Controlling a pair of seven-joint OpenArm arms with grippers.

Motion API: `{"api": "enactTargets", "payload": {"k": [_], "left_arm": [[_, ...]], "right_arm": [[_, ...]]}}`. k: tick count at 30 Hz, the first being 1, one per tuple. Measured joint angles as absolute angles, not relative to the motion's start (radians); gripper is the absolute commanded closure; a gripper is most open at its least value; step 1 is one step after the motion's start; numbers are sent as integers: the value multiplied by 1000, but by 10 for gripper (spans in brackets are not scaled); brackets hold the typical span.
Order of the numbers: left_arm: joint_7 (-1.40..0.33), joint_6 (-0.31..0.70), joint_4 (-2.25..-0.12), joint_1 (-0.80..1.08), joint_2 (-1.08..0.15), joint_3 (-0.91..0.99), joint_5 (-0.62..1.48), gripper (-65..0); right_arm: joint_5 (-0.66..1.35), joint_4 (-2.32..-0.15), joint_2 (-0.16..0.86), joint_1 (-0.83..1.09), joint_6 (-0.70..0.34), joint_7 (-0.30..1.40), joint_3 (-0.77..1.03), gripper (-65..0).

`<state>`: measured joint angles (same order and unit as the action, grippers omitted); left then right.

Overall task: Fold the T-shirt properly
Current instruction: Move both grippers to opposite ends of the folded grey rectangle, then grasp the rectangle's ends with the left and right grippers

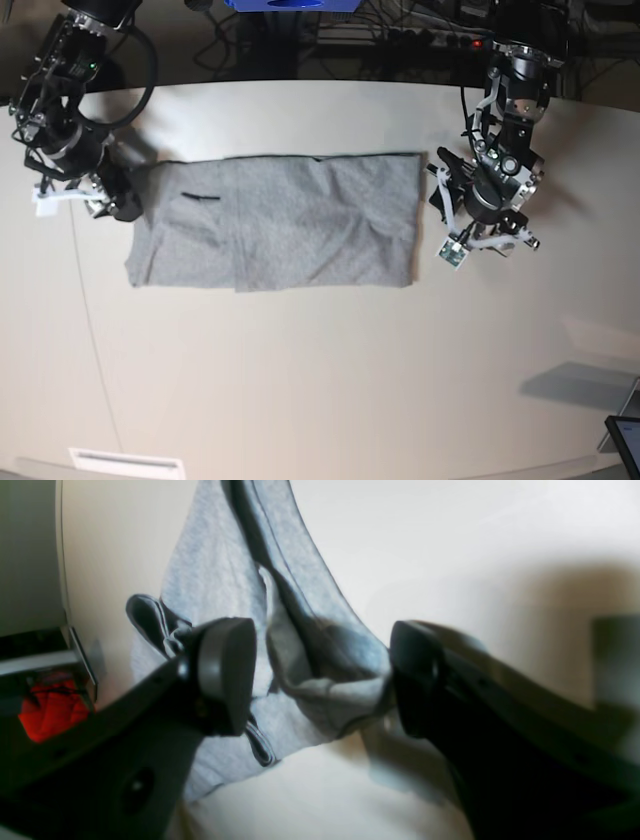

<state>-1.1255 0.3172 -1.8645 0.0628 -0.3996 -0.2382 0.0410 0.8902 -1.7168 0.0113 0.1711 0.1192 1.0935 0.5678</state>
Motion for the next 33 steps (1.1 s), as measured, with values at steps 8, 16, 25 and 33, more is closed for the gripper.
{"api": "enactTargets", "payload": {"k": [8,16,25,33], "left_arm": [[-1122,318,-1814,59,-426,-239,43,-364],[-1125,317,-1762,60,-427,-238,41,-364],[-1103,318,-1749,43,-401,-250,31,-364],[-1095,318,-1749,36,-368,-252,38,-364]], "right_arm": [[1079,-1551,92,125,41,1100,570,-508],[1142,-1470,96,97,33,1100,565,-508],[1108,-1462,88,55,38,1148,564,-506],[1116,-1462,82,52,38,1141,479,-505]]}}
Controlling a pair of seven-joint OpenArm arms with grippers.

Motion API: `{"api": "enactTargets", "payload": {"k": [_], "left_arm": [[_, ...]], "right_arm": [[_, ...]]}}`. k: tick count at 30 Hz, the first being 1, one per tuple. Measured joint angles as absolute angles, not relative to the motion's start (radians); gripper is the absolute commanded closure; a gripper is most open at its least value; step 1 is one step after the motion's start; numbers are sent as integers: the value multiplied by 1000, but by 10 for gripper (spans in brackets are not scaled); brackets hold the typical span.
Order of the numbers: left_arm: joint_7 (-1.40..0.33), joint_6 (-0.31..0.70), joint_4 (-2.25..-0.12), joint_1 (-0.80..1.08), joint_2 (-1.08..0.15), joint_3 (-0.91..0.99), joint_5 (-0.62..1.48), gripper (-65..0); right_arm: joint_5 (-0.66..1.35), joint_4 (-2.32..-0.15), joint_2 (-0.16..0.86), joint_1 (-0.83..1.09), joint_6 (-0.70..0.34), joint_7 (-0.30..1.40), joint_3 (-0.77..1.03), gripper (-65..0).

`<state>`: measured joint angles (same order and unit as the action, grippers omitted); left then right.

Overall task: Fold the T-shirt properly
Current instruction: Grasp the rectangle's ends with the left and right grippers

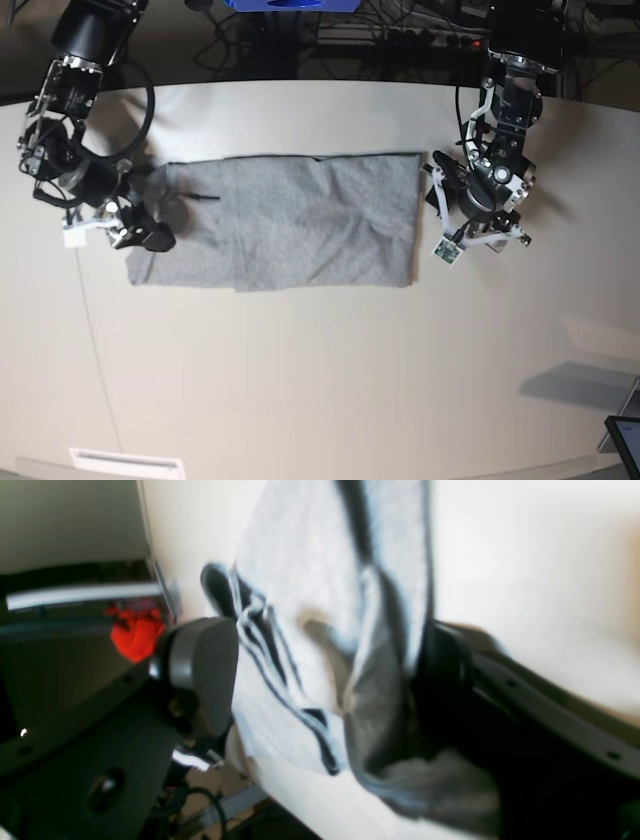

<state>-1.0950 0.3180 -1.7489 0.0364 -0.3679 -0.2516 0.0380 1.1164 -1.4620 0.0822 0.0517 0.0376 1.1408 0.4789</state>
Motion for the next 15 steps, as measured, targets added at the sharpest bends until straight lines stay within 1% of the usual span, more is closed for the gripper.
{"api": "enactTargets", "payload": {"k": [1,2,5,10,13,15], "left_arm": [[-1096,318,-1749,36,-362,-252,38,-364],[-1096,318,-1749,36,-358,-252,38,-364],[-1095,318,-1745,36,-358,-251,39,-364],[-1087,317,-1725,32,-358,-251,37,-364],[-1084,317,-1724,31,-358,-251,37,-364],[-1084,317,-1721,31,-358,-251,37,-364]], "right_arm": [[1116,-1462,80,50,38,1141,479,-493],[1114,-1461,80,46,38,1147,479,-466],[1084,-1456,83,39,46,1143,479,-324],[1077,-1433,84,41,52,1122,479,-132],[1095,-1391,91,33,53,1132,480,-1],[1101,-1361,102,15,67,1158,480,-3]]}}
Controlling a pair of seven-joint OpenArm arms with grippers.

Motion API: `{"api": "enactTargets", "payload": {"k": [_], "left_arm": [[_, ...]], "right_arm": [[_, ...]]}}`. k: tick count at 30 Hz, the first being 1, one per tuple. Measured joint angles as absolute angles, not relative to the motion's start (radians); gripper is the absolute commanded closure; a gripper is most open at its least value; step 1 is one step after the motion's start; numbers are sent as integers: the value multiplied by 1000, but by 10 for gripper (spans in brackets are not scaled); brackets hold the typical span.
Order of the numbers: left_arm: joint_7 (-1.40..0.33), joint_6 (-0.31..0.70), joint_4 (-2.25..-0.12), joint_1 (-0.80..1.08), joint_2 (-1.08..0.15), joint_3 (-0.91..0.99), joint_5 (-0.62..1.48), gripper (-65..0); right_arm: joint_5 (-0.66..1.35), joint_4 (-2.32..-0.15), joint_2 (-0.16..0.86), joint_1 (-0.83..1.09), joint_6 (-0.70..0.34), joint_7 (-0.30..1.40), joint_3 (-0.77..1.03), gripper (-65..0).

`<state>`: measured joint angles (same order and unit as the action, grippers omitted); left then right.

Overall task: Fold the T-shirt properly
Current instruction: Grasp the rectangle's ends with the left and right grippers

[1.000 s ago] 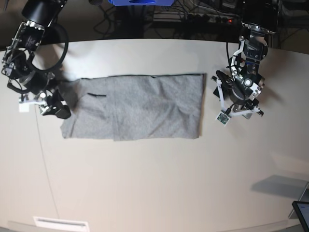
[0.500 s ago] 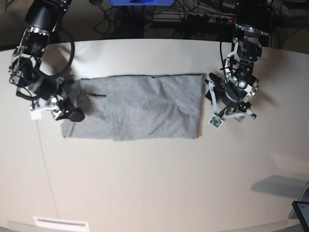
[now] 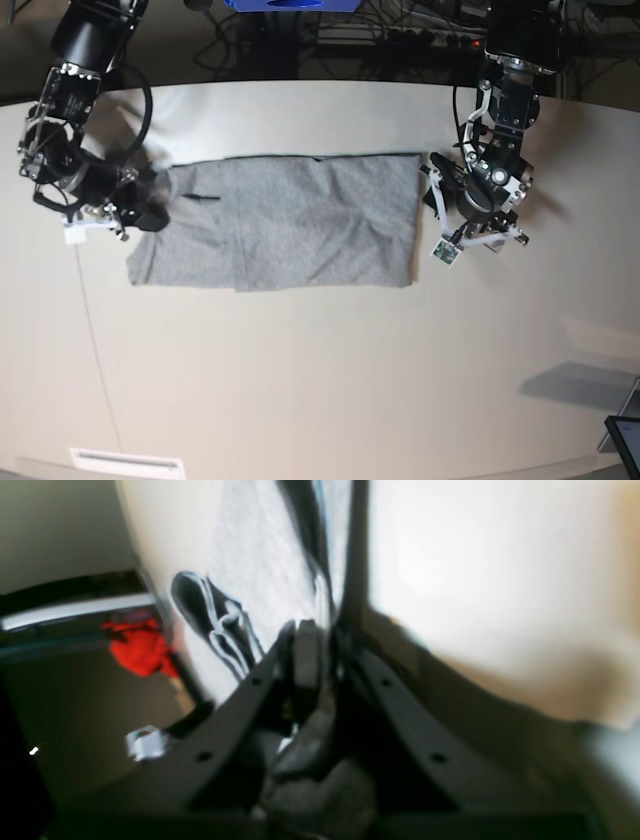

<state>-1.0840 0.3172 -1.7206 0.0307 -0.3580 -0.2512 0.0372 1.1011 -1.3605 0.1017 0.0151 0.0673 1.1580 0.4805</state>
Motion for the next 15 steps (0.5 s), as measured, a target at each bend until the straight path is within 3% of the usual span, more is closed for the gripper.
{"api": "enactTargets", "payload": {"k": [8,9,13,15], "left_arm": [[-1084,317,-1721,30,-358,-251,37,-364],[-1084,317,-1721,31,-358,-251,37,-364],[-1083,317,-1721,31,-359,-251,38,-364],[-1080,317,-1721,31,-362,-251,38,-364]], "right_arm": [[1105,-1346,107,8,71,1164,482,-12],[1105,-1346,107,8,71,1164,482,-41],[1109,-1346,107,9,71,1162,482,-261],[1119,-1346,107,12,56,1155,485,-312]]}}
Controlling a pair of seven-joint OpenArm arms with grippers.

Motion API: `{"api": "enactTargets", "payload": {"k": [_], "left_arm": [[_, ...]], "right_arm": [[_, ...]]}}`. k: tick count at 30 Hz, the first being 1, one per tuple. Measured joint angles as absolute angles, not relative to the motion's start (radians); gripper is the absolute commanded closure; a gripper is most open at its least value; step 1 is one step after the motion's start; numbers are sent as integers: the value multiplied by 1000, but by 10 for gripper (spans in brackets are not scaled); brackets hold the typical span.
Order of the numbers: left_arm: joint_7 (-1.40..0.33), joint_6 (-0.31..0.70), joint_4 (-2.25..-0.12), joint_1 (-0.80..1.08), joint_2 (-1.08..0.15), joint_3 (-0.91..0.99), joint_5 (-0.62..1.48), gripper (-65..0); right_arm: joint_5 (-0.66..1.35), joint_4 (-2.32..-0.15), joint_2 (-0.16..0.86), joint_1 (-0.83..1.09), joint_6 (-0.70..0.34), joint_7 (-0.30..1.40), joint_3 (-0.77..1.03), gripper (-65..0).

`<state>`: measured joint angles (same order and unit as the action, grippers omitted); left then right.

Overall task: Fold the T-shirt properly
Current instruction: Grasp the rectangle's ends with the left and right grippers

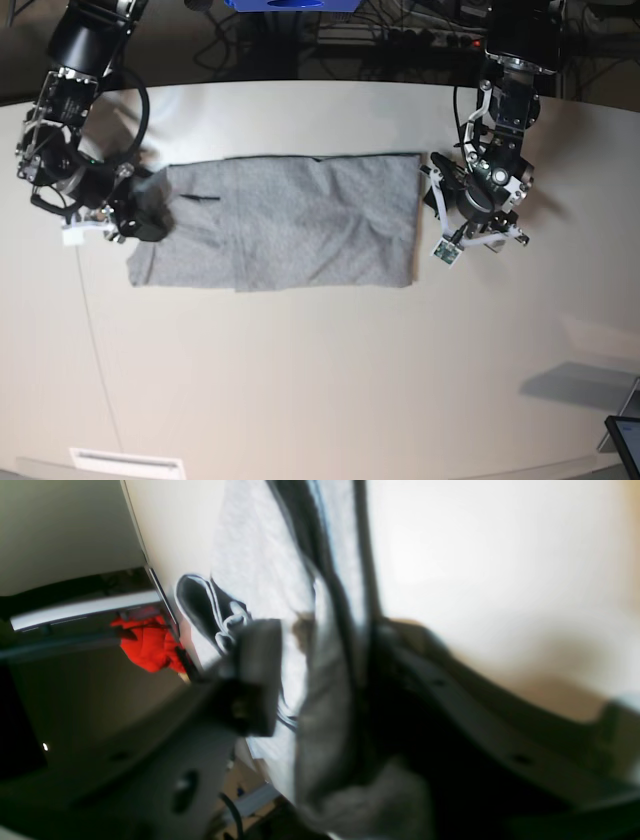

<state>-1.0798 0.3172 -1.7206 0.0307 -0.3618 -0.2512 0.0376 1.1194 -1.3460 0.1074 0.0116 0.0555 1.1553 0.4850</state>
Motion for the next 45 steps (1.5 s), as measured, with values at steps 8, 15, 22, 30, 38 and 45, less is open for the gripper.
{"api": "enactTargets", "payload": {"k": [8,15,22,30,38,45], "left_arm": [[-1080,317,-1720,30,-364,-251,38,-364],[-1080,317,-1720,30,-366,-251,38,-364],[-1080,317,-1720,30,-369,-251,38,-364],[-1081,317,-1720,31,-369,-251,37,-364],[-1081,317,-1720,30,-369,-250,37,-364],[-1093,318,-1716,18,-360,-250,43,-364]], "right_arm": [[1130,-1322,159,-17,40,1126,426,-321],[1157,-1294,287,-33,35,1116,274,-328],[1179,-1252,395,-80,7,1112,101,-412],[1153,-1256,408,-92,-2,1062,9,-414],[1053,-1271,341,-99,-31,1002,-18,-409],[1042,-1279,329,-96,-33,997,-18,-408]]}}
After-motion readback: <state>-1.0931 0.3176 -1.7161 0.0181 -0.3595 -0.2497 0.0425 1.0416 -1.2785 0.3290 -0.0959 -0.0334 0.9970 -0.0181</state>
